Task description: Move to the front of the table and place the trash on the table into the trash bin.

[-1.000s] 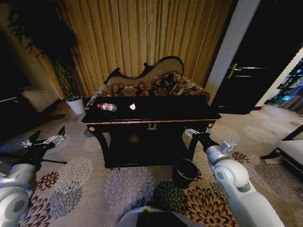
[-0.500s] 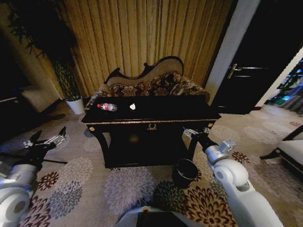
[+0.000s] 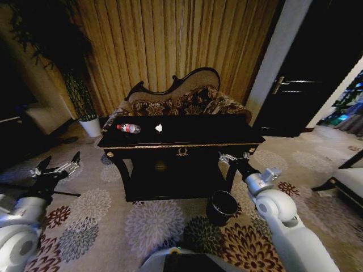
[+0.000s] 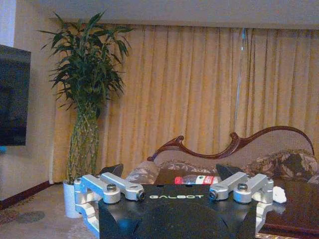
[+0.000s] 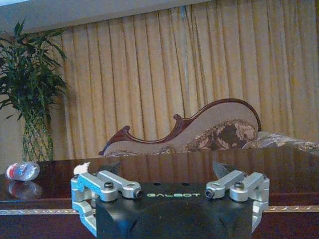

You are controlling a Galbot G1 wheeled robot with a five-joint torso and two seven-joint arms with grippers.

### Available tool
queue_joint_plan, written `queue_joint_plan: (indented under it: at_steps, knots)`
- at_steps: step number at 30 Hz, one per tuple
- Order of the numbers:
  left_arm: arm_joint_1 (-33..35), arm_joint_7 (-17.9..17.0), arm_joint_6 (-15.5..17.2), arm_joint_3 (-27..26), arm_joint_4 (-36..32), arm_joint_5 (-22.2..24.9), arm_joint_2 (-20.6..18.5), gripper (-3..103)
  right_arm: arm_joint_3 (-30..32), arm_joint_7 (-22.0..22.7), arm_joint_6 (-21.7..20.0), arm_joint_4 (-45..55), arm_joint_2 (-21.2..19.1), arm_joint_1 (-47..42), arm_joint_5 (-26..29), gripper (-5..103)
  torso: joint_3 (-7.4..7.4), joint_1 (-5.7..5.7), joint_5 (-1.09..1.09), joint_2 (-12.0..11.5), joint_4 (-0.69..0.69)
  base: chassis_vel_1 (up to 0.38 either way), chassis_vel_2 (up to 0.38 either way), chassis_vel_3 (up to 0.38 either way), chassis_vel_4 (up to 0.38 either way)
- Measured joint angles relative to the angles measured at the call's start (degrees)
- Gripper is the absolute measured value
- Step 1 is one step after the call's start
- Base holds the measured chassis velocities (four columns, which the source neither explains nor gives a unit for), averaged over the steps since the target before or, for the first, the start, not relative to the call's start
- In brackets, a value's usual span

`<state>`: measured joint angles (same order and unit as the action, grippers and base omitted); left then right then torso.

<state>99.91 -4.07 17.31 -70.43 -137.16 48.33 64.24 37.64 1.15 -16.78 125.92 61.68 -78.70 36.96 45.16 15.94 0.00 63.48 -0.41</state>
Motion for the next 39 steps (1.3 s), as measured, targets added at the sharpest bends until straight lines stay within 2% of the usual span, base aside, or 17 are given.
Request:
queue_joint_plan:
  at_steps: [10,39]
  knots:
    - [-0.2,0.1,-0.2,0.4,0.2,-0.1,0.0,100,0.2,-1.6,0.0,-0.7,0.1,0.1,0.1,100,0.0,0.0,-0.01,0.0,0.0,-0.024,0.029,0.025,-0.019]
    - [0.1,0.8,-0.7,0.4,0.1,-0.5,0.6,100,0.3,-1.9,0.0,-1.3,0.0,0.7,-0.1,100,0.0,0.0,-0.01,0.0,0.0,-0.049,0.051,0.048,-0.053]
